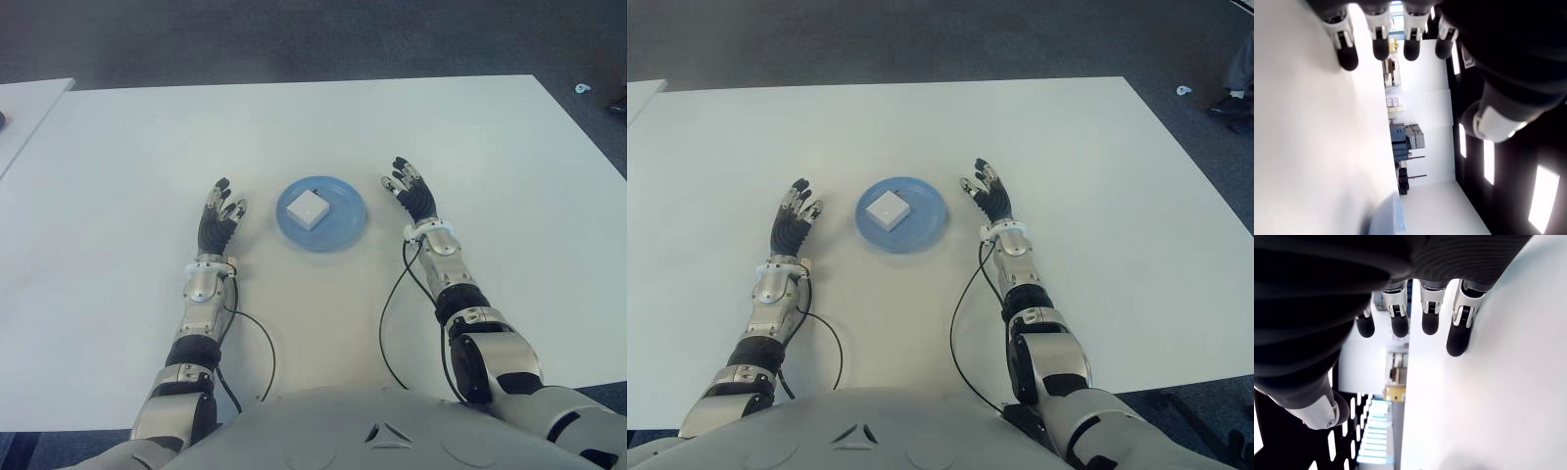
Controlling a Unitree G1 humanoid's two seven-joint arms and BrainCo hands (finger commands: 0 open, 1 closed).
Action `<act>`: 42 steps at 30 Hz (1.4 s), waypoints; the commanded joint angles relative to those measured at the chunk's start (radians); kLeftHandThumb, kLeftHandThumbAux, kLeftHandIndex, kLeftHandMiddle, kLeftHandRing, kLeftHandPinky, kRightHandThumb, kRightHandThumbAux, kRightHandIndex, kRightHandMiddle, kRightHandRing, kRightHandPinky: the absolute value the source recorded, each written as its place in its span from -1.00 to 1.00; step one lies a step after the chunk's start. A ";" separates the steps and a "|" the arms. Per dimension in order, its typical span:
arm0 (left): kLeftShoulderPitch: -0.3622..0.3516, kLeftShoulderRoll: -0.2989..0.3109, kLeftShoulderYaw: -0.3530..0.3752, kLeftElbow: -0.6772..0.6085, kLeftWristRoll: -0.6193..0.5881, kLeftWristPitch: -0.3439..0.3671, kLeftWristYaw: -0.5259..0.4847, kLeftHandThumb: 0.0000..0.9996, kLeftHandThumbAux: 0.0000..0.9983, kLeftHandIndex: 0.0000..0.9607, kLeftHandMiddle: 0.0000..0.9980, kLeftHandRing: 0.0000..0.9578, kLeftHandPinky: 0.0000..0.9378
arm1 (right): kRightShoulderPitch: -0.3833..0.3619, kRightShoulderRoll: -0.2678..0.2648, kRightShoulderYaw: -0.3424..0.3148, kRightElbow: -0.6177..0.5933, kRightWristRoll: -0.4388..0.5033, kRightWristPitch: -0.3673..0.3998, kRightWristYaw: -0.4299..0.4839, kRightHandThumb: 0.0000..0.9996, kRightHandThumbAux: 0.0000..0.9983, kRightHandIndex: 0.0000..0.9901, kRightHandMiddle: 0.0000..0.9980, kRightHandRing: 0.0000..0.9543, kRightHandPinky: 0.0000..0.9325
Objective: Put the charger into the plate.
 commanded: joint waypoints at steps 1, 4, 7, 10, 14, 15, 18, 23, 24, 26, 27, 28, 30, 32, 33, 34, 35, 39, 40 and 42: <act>0.016 0.007 0.016 0.057 -0.008 0.006 0.006 -1.00 0.24 -1.00 -0.89 -0.90 -0.87 | 0.024 0.016 0.000 0.016 -0.010 -0.005 -0.021 -0.86 0.32 -1.00 -1.00 -1.00 -1.00; 0.005 0.018 0.029 0.096 -0.016 -0.012 0.001 -1.00 0.24 -1.00 -0.88 -0.89 -0.86 | 0.031 0.017 -0.001 0.009 -0.009 -0.016 -0.027 -0.87 0.32 -1.00 -1.00 -1.00 -1.00; 0.003 0.021 0.032 0.109 -0.014 -0.022 0.004 -1.00 0.24 -1.00 -0.88 -0.89 -0.86 | 0.038 0.018 -0.001 0.000 -0.008 -0.023 -0.031 -0.88 0.32 -1.00 -1.00 -1.00 -1.00; 0.003 0.027 0.038 0.140 -0.014 -0.046 0.001 -1.00 0.24 -1.00 -0.88 -0.89 -0.86 | 0.047 0.018 -0.002 -0.010 -0.007 -0.027 -0.033 -0.89 0.30 -1.00 -1.00 -1.00 -1.00; -0.001 0.033 0.042 0.164 -0.013 -0.063 0.001 -1.00 0.23 -1.00 -0.88 -0.89 -0.88 | 0.056 0.019 -0.002 -0.020 -0.006 -0.026 -0.035 -0.90 0.27 -1.00 -1.00 -1.00 -1.00; -0.001 0.034 0.043 0.170 -0.014 -0.067 -0.001 -1.00 0.23 -1.00 -0.88 -0.89 -0.88 | 0.059 0.020 -0.003 -0.023 -0.006 -0.025 -0.035 -0.90 0.26 -1.00 -1.00 -1.00 -1.00; -0.003 0.039 0.047 0.186 -0.017 -0.074 -0.003 -1.00 0.22 -1.00 -0.89 -0.90 -0.88 | 0.063 0.024 -0.004 -0.028 -0.005 -0.022 -0.038 -0.89 0.25 -1.00 -1.00 -1.00 -1.00; -0.009 0.048 0.054 0.208 -0.027 -0.072 -0.008 -1.00 0.21 -1.00 -0.90 -0.91 -0.86 | 0.069 0.031 -0.006 -0.038 -0.002 -0.020 -0.042 -0.87 0.25 -1.00 -1.00 -1.00 -1.00; -0.011 0.050 0.056 0.213 -0.028 -0.073 -0.009 -1.00 0.21 -1.00 -0.90 -0.91 -0.86 | 0.070 0.032 -0.006 -0.039 -0.002 -0.020 -0.042 -0.87 0.25 -1.00 -1.00 -1.00 -1.00; -0.013 0.051 0.057 0.218 -0.029 -0.075 -0.010 -1.00 0.21 -1.00 -0.90 -0.90 -0.86 | 0.071 0.033 -0.006 -0.041 -0.003 -0.020 -0.043 -0.87 0.25 -1.00 -1.00 -1.00 -1.00; -0.019 0.055 0.059 0.228 -0.032 -0.073 -0.013 -1.00 0.21 -1.00 -0.90 -0.90 -0.85 | 0.072 0.035 -0.007 -0.042 -0.002 -0.021 -0.044 -0.87 0.25 -1.00 -1.00 -1.00 -1.00; -0.023 0.058 0.062 0.236 -0.035 -0.071 -0.016 -1.00 0.21 -1.00 -0.89 -0.90 -0.85 | 0.073 0.037 -0.007 -0.044 -0.001 -0.021 -0.045 -0.86 0.26 -1.00 -1.00 -1.00 -1.00; -0.036 0.066 0.065 0.255 -0.041 -0.066 -0.024 -1.00 0.21 -1.00 -0.89 -0.90 -0.85 | 0.075 0.040 -0.008 -0.046 0.000 -0.023 -0.046 -0.86 0.26 -1.00 -1.00 -1.00 -1.00; -0.059 0.078 0.066 0.284 -0.047 -0.054 -0.036 -1.00 0.21 -1.00 -0.88 -0.89 -0.85 | 0.076 0.043 -0.009 -0.047 0.002 -0.026 -0.046 -0.85 0.26 -1.00 -1.00 -1.00 -1.00; -0.078 0.087 0.066 0.300 -0.049 -0.042 -0.046 -1.00 0.21 -1.00 -0.88 -0.89 -0.86 | 0.078 0.044 -0.010 -0.049 0.003 -0.028 -0.045 -0.85 0.26 -1.00 -1.00 -1.00 -1.00; -0.091 0.093 0.066 0.312 -0.051 -0.034 -0.054 -1.00 0.21 -1.00 -0.88 -0.89 -0.86 | 0.078 0.046 -0.010 -0.050 0.004 -0.029 -0.046 -0.85 0.26 -1.00 -1.00 -1.00 -1.00; -0.116 0.104 0.062 0.325 -0.050 -0.016 -0.069 -0.99 0.20 -0.99 -0.86 -0.88 -0.85 | 0.080 0.047 -0.011 -0.053 0.006 -0.032 -0.044 -0.85 0.26 -1.00 -1.00 -1.00 -1.00; -0.167 0.133 0.041 0.351 -0.036 0.015 -0.112 -1.00 0.20 -1.00 -0.86 -0.88 -0.87 | 0.084 0.053 -0.014 -0.058 0.007 -0.040 -0.044 -0.84 0.26 -1.00 -1.00 -1.00 -1.00; -0.170 0.135 0.039 0.354 -0.035 0.015 -0.115 -1.00 0.19 -1.00 -0.87 -0.89 -0.88 | 0.085 0.053 -0.014 -0.058 0.007 -0.041 -0.044 -0.84 0.26 -1.00 -1.00 -1.00 -1.00; -0.186 0.150 0.020 0.359 -0.017 0.018 -0.129 -1.00 0.18 -1.00 -0.87 -0.89 -0.89 | 0.086 0.056 -0.016 -0.059 0.008 -0.044 -0.046 -0.84 0.26 -1.00 -1.00 -1.00 -1.00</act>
